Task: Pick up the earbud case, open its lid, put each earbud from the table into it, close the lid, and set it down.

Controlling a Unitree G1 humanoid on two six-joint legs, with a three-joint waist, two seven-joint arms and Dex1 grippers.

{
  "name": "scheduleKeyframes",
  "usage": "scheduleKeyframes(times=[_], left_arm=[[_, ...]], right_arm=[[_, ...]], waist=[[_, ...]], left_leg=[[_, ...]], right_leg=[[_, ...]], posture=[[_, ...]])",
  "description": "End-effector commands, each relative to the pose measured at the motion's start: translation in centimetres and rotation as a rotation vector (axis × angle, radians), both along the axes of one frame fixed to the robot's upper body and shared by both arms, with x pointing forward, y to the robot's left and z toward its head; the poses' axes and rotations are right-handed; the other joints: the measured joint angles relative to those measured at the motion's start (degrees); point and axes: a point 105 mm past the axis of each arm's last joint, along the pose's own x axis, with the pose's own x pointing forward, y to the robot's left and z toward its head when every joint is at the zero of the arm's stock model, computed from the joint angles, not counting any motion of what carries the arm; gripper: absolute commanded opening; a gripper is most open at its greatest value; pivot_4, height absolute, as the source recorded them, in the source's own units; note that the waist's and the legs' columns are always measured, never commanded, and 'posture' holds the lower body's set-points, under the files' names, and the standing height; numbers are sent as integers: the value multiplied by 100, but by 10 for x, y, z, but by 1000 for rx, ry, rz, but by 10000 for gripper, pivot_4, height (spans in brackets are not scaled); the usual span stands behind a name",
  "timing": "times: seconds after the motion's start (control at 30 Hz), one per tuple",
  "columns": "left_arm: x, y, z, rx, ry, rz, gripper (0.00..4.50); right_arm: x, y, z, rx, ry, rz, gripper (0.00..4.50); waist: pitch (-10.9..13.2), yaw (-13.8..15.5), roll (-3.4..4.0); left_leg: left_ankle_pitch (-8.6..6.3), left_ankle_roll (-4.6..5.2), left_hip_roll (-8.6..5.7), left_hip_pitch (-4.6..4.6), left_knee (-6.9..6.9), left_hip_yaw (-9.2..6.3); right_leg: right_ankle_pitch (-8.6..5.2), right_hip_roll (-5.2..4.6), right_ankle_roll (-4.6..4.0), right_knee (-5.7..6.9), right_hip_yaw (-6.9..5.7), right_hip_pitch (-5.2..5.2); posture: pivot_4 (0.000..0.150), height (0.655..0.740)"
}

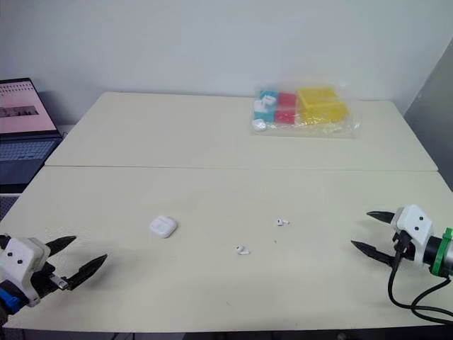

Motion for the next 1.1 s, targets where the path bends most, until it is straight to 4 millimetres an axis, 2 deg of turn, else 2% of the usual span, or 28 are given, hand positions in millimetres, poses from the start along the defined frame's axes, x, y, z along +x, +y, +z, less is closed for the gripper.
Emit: scheduleKeyframes(times=[0.03, 0.3, 0.4, 0.57, 0.73, 0.93, 1.1], left_arm=[[1, 0, 16, -7, -45, -29, 45000], [-1, -20, 9, -86, 33, -111, 45000], [-1, -36, 9, -118, 71, -172, 45000], [14, -57, 17, -102, 53, -246, 45000], [21, -59, 18, -97, 43, -244, 45000], [46, -77, 7, -165, 40, -196, 45000], [57, -90, -3, -140, 96, -238, 45000]], right_arm=[[1, 6, 10, -16, -34, 13, 44781], [-11, 29, 14, -16, -22, 122, 44781], [-18, 34, 13, -26, 0, 168, 44781], [-25, 59, 23, -32, -8, 300, 44781], [-20, 69, 34, -18, -38, 316, 44781], [-14, 94, 56, 52, -38, 315, 44781], [-13, 108, 65, 43, -40, 339, 44781]], waist=[[0, 0, 0], [0, 0, 0], [-1, -1, -1], [-1, 2, -1], [-3, -11, -4], [-5, 4, -7], [-5, 4, -7]], left_leg=[[0, 0, 0, 0, 1, 0], [0, 0, 1, -1, -1, -2], [0, 0, 1, 0, 0, -3], [0, 0, -1, 3, 6, -5], [0, 0, 0, 7, 4, -3], [1, 0, -3, 4, 6, -7], [1, 0, -4, 2, 6, -9]], right_leg=[[0, 0, 0, 1, -1, 0], [0, 0, 1, -2, 1, 1], [0, 0, 1, -1, 1, 1], [4, 0, 6, 3, 2, 4], [4, 6, 5, 2, 5, 7], [6, 4, 8, 3, 5, 7], [6, 4, 9, 0, 4, 8]], posture=[[1500, 7400], [1500, 7400], [1500, 7400], [1500, 7400], [1500, 7400], [1500, 7400], [1500, 7400]])
